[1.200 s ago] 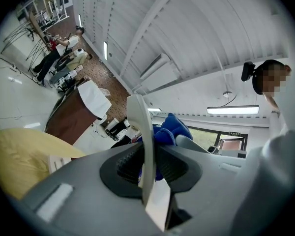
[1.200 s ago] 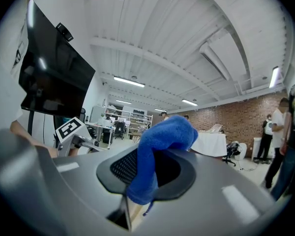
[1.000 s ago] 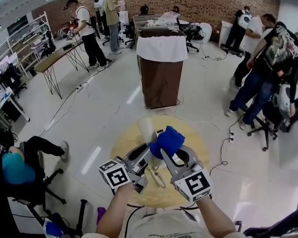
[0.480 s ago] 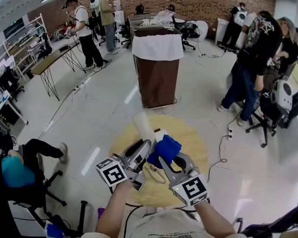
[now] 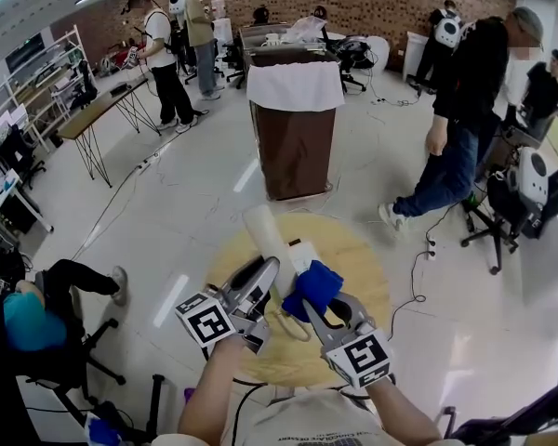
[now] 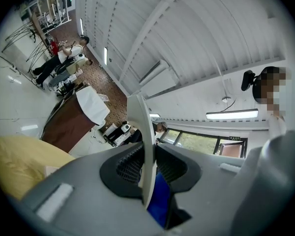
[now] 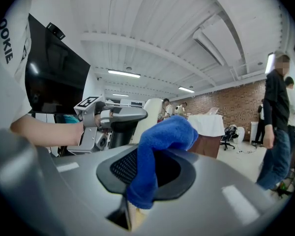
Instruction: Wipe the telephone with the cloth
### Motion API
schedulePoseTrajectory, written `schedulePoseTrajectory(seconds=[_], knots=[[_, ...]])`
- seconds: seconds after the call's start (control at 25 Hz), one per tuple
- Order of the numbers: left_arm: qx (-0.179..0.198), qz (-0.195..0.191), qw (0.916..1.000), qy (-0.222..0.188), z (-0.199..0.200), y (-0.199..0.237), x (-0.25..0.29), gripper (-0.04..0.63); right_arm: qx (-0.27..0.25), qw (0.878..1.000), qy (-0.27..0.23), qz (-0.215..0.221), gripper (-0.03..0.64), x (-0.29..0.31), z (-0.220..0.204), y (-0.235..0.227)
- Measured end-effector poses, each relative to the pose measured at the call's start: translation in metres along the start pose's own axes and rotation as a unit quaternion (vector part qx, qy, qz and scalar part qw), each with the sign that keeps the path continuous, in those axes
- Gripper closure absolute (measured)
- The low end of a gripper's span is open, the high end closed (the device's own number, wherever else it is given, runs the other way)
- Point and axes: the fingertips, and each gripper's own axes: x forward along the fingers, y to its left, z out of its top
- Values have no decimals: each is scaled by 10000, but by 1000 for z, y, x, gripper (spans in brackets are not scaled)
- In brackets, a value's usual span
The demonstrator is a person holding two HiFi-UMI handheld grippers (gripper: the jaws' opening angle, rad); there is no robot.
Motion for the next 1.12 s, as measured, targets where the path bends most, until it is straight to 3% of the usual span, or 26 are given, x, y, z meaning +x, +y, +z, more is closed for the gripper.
schedulePoseTrajectory(seconds=[0.32, 1.12], knots=[[68, -126, 9998, 101, -1, -9, -3, 521, 42, 9993, 263, -265, 546, -2, -17, -20], [106, -362, 9973, 635, -41, -26, -3, 520, 32, 9996, -138, -253, 546, 3, 17, -29]])
